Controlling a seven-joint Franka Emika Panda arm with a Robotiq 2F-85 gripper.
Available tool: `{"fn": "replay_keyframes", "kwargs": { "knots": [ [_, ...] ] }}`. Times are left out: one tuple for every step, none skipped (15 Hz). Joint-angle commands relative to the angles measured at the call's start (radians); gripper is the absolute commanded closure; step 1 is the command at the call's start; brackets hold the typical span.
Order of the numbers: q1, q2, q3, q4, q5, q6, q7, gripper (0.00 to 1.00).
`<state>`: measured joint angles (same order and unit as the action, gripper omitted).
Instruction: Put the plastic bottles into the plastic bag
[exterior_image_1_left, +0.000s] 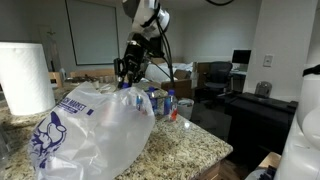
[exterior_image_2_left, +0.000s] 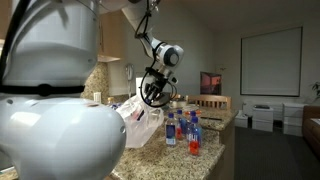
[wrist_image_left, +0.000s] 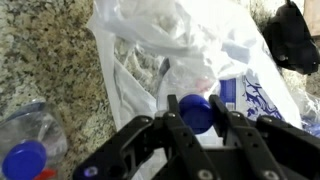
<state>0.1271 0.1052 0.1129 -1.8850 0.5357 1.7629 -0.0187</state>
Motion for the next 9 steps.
{"fn": "replay_keyframes", "kwargs": {
  "knots": [
    [0.009, 0.094, 0.029, 0.033, 0.037, -0.021, 0.007, 0.87],
    [0.013, 0.114, 0.037, 0.039, 0.038, -0.023, 0.014, 0.87],
    [0.018, 0.131, 0.045, 0.045, 0.043, -0.015, 0.021, 0.87],
    [0.022, 0.145, 0.053, 0.051, 0.045, -0.010, 0.026, 0.87],
    [0.027, 0.154, 0.061, 0.057, 0.051, -0.007, 0.029, 0.87],
    [0.030, 0.159, 0.066, 0.063, 0.055, -0.008, 0.027, 0.87],
    [0.033, 0.165, 0.072, 0.070, 0.062, -0.007, 0.024, 0.85],
    [0.036, 0.169, 0.076, 0.075, 0.066, -0.008, 0.024, 0.84],
    [0.039, 0.175, 0.079, 0.080, 0.070, -0.012, 0.026, 0.82]
  ]
}}
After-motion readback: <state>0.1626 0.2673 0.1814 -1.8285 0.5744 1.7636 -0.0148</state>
